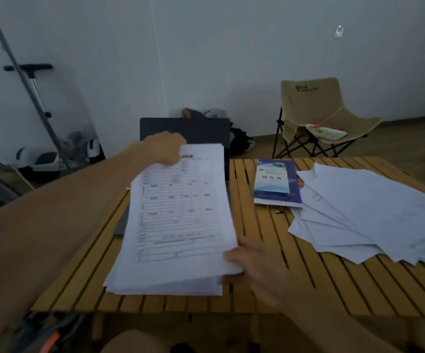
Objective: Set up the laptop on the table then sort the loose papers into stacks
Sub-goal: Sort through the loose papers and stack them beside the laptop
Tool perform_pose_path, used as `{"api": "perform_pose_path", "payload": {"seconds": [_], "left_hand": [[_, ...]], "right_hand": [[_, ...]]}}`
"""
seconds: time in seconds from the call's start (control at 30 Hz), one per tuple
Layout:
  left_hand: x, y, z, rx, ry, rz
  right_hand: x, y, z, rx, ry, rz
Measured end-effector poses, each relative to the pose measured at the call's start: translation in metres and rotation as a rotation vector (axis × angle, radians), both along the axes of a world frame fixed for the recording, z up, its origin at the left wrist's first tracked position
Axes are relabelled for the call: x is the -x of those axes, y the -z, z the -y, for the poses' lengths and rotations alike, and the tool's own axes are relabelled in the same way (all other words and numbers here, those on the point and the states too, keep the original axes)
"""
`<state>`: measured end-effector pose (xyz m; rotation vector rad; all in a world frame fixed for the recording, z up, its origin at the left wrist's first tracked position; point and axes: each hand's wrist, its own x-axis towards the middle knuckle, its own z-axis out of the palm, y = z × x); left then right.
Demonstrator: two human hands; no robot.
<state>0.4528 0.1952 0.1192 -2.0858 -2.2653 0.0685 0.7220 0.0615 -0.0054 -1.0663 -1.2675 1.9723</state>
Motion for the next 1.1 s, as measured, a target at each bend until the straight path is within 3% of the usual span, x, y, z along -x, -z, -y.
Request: {"api": "perform_pose_path", "payload": {"seconds": [0.17, 0.27, 0.4, 0.63, 0.7, 0.8, 0.93, 1.0, 1.1], "left_hand": [[0.026, 0.077, -0.03, 0.145, 0.001, -0.084], [0.038, 0.118, -0.037, 0.165, -0.02, -0.068], [0.045, 0.138, -0.035, -0.013, -0.008, -0.038], [0.027, 0.141, -0.011, -0.121, -0.032, -0.002], [-0.005, 0.137, -0.006, -0.232, 0.02, 0.097], [-0.09, 0.121, 0.0, -0.289, 0.169, 0.253], [-0.215, 0.123, -0.004, -0.067, 0.357, 0.388], [-0.27, 0.133, -0.012, 0.024, 0.443, 0.39], [-0.338, 0.145, -0.03, 0.066, 0.55, 0.366]], "right_hand": [[0.048, 0.033, -0.012, 0.291, -0.097, -0.002], [0.062, 0.061, -0.022, 0.313, -0.099, 0.096], [0.063, 0.072, -0.026, 0.231, -0.134, 0.234], [0.009, 0.027, -0.011, -0.088, -0.337, 0.646], [-0.026, 0.015, -0.011, -0.119, -0.32, 0.659], [-0.098, 0.011, -0.033, -0.334, -0.044, 0.826], [-0.207, 0.03, -0.077, -0.51, 0.403, 1.164], [-0.249, 0.043, -0.094, -0.479, 0.453, 1.307], [-0.279, 0.058, -0.105, -0.404, 0.363, 1.395]]}}
